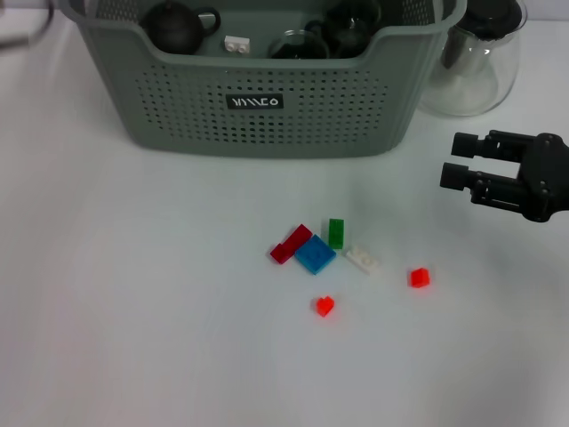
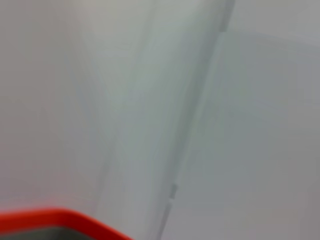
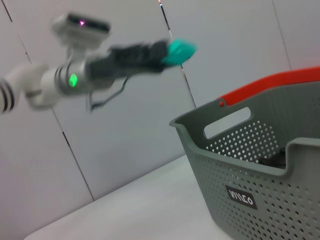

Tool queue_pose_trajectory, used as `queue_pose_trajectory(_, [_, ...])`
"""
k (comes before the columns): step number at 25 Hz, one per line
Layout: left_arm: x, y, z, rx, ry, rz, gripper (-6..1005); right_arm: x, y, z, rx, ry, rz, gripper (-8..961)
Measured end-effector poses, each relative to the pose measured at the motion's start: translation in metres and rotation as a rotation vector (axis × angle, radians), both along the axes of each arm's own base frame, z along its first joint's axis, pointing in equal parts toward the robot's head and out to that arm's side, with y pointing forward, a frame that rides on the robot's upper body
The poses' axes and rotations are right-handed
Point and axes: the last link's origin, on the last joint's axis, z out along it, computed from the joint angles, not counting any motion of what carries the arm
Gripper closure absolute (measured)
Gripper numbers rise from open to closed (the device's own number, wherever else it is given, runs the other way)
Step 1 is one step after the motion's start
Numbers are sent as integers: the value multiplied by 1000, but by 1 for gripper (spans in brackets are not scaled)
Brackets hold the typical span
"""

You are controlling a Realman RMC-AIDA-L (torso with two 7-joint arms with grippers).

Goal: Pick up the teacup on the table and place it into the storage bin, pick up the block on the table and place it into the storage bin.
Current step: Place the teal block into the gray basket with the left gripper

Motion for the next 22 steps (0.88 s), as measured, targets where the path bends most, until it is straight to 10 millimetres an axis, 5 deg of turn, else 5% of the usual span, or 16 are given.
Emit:
queue_pose_trajectory(4, [35, 45, 9, -37, 137, 109, 594, 1, 0, 0, 4, -3, 1, 339])
queue_pose_trajectory(5, [47, 68, -1, -23, 274, 200, 594, 1, -1, -1, 6, -4, 2, 339])
queue_pose_trajectory(9, [56, 86, -28, 0, 449, 274, 594, 2, -2, -2, 15, -5, 9, 339])
queue_pose_trajectory(13, [61, 90, -79, 8, 671, 343, 593, 2, -2, -2, 15, -3, 10, 339])
queue_pose_trajectory(18, [67, 89, -87, 36, 722, 357, 558, 2, -3, -2, 14, -1, 10, 339])
queue_pose_trajectory(22, [74, 79, -72, 56, 619, 334, 512, 3, -3, -2, 15, -2, 8, 339])
